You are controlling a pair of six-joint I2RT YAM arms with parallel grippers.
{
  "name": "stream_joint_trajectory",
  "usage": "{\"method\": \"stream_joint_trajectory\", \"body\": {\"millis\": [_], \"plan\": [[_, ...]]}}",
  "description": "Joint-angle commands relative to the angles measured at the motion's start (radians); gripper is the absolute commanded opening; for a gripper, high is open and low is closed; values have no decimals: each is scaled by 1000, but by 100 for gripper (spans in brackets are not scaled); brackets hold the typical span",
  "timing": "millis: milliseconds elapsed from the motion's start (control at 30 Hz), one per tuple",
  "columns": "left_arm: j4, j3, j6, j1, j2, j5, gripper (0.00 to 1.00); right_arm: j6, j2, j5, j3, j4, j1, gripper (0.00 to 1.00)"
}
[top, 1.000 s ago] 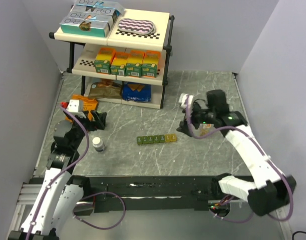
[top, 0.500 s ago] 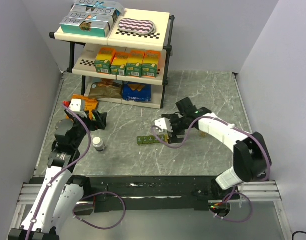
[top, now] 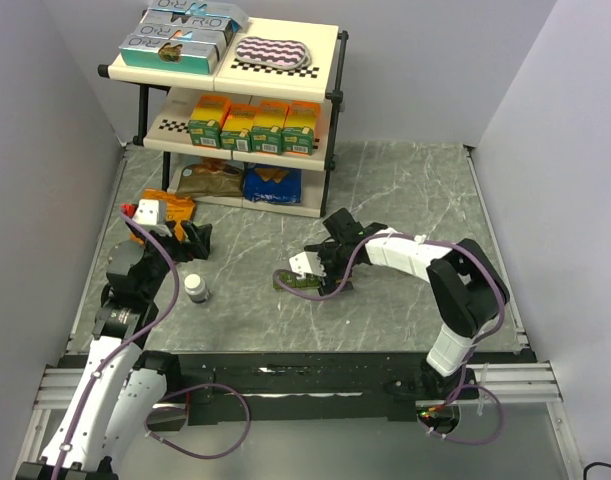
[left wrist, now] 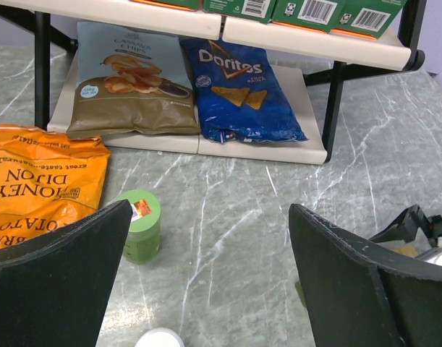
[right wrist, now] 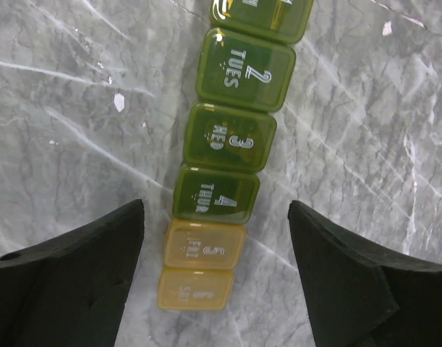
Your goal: Sort the pills into containers
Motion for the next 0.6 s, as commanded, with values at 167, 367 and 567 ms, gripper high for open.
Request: {"method": "stream_joint_trajectory", "body": {"millis": [167, 367, 567], "plan": [[40, 9, 12, -1, -11, 16, 96, 31, 81, 26, 79, -30, 32, 71], [40, 9, -8, -1, -8, 54, 96, 62, 123, 25, 116, -79, 31, 49], [19, 15, -262, -3, 21, 67, 96, 121, 84, -4, 116, -74, 28, 31]]}}
